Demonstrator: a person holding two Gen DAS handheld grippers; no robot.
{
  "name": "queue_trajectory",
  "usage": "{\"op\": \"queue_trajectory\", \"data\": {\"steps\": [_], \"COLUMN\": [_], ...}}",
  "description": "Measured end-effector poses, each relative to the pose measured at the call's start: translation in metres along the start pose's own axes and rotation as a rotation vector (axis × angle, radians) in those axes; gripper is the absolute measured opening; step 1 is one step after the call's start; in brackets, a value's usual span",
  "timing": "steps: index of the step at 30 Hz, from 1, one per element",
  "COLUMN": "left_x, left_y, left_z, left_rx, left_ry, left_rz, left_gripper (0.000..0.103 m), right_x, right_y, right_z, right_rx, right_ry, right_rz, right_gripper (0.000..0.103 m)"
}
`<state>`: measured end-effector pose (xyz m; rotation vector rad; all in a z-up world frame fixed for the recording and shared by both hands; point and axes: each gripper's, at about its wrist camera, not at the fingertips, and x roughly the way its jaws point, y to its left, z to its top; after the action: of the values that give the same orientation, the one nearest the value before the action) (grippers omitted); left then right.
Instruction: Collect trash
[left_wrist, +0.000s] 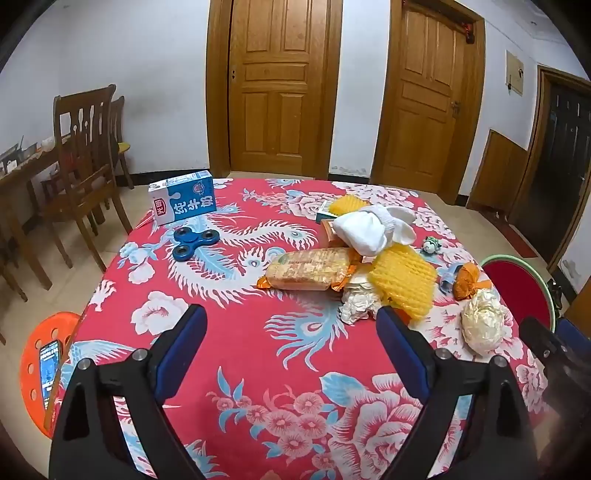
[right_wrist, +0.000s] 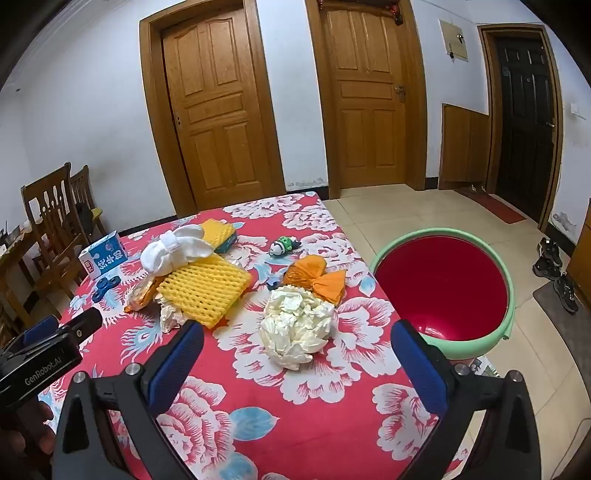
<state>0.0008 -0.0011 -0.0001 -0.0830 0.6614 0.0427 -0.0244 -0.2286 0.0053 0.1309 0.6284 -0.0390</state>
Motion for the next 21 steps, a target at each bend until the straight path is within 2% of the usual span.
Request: {"op": "queue_trajectory", "data": {"steps": [21], "left_x": [-0.011], "left_y": [0.006], "left_z": [0.006], "left_rx": [-0.019], "left_ry": [-0.012], "left_rz": [0.011], "left_gripper": [0.093], "right_x": [-0.013], "right_y": [-0.003], "right_z": [0.008], "right_rx": [0.017], "right_ry": [-0.011], "right_rz": [0.011], "right_gripper": [0.103]}}
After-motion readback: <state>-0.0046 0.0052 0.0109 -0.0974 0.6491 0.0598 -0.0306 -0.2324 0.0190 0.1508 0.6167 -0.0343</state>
